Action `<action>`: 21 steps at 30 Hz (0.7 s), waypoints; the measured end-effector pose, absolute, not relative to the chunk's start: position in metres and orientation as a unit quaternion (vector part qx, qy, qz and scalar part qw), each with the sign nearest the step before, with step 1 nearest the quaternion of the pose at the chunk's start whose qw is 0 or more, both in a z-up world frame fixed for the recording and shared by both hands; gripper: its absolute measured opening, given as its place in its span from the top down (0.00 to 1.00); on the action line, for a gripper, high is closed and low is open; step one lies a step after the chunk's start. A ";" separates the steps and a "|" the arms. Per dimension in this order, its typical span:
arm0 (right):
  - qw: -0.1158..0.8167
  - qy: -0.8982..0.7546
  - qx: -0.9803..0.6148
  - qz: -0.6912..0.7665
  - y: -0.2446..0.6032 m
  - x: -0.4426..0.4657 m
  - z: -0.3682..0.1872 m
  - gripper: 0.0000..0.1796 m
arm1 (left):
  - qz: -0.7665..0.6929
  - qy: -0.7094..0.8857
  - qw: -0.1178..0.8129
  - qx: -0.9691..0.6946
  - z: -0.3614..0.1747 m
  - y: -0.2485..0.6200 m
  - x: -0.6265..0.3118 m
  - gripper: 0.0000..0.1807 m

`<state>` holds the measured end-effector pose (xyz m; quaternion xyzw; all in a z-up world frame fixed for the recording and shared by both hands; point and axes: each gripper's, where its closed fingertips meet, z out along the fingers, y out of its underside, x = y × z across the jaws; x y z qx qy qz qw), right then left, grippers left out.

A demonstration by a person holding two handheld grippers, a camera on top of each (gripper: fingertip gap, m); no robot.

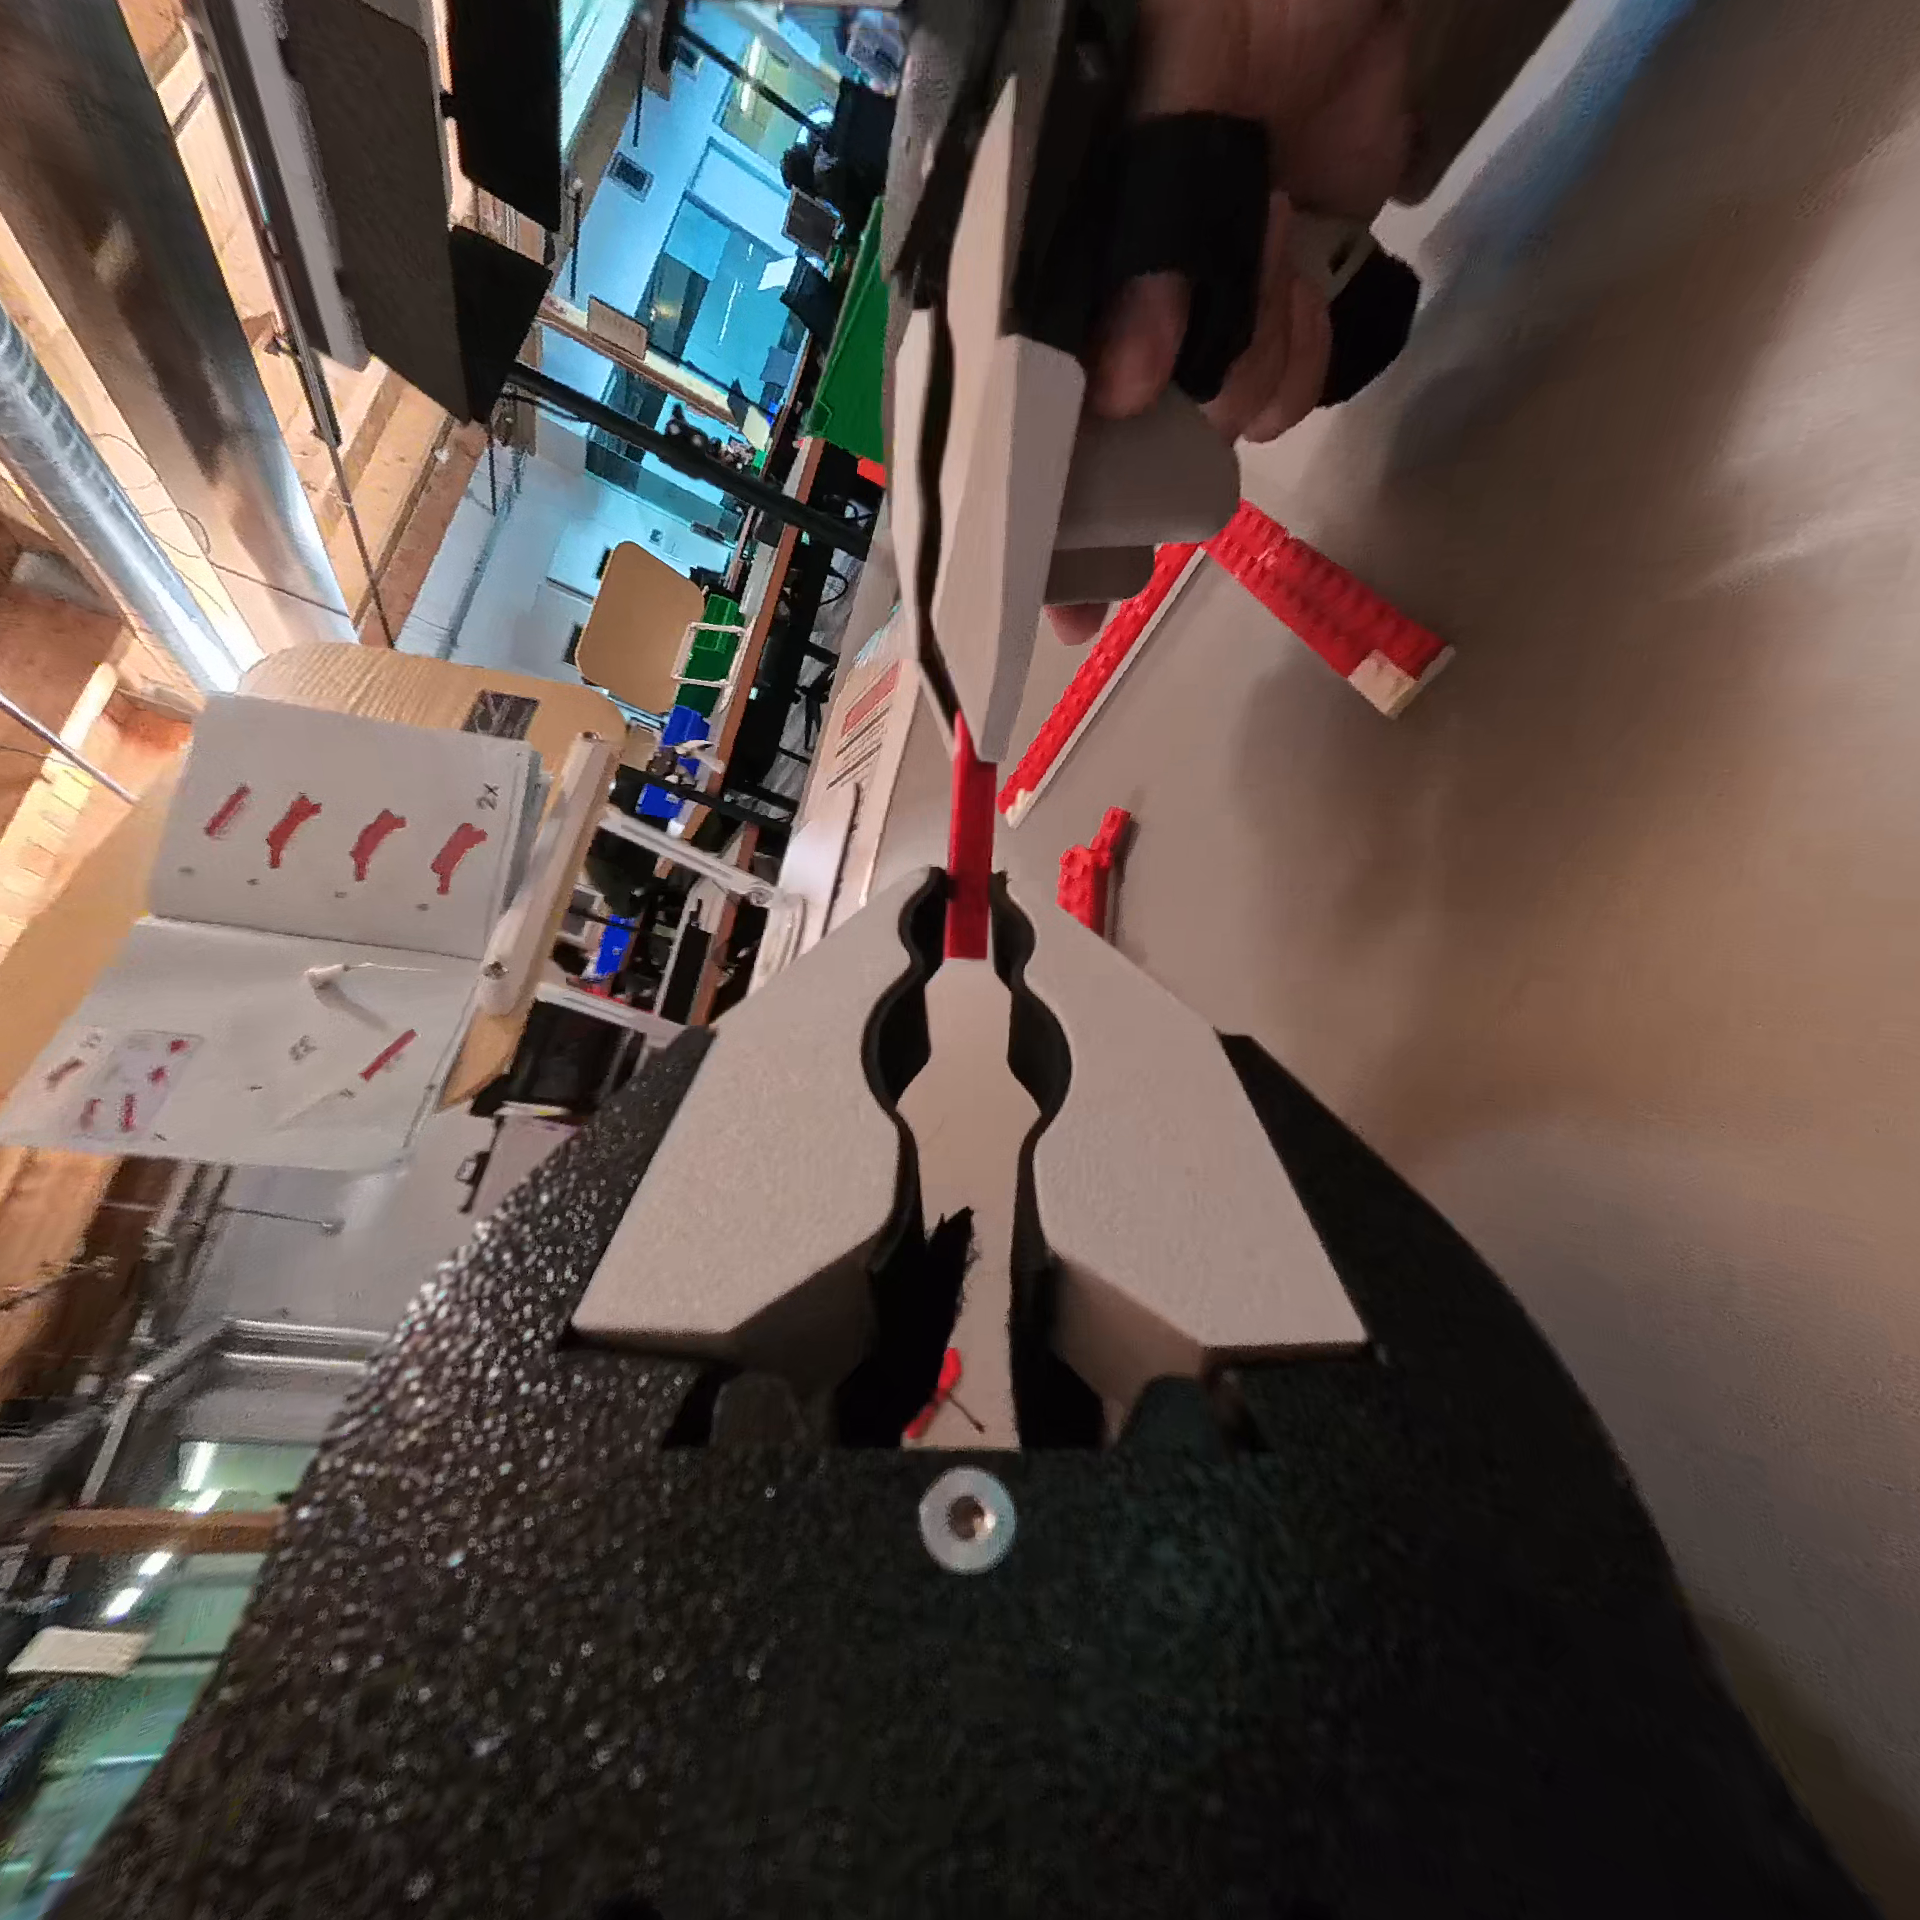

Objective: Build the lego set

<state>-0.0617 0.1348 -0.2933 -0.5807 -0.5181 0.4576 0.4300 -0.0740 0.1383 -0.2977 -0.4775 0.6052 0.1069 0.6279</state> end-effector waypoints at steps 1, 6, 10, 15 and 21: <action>0.437 -0.526 -0.578 0.445 0.135 -0.062 -0.294 0.99 | 0.098 0.592 0.629 -0.494 -0.298 0.139 -0.079 0.97; 0.494 -0.597 -0.556 0.301 0.141 -0.066 -0.310 0.99 | 0.037 0.465 0.572 -0.675 -0.317 0.150 -0.130 0.80; 0.533 -0.664 -0.498 0.166 0.136 -0.078 -0.319 0.99 | -0.012 0.373 0.495 -0.785 -0.343 0.151 -0.159 0.80; 0.546 -0.738 -0.396 -0.014 0.133 -0.090 -0.336 0.99 | -0.059 0.289 0.439 -0.849 -0.363 0.152 -0.168 0.81; 0.546 -0.757 -0.347 -0.095 0.134 -0.091 -0.343 0.99 | -0.053 0.261 0.419 -0.868 -0.369 0.157 -0.169 0.85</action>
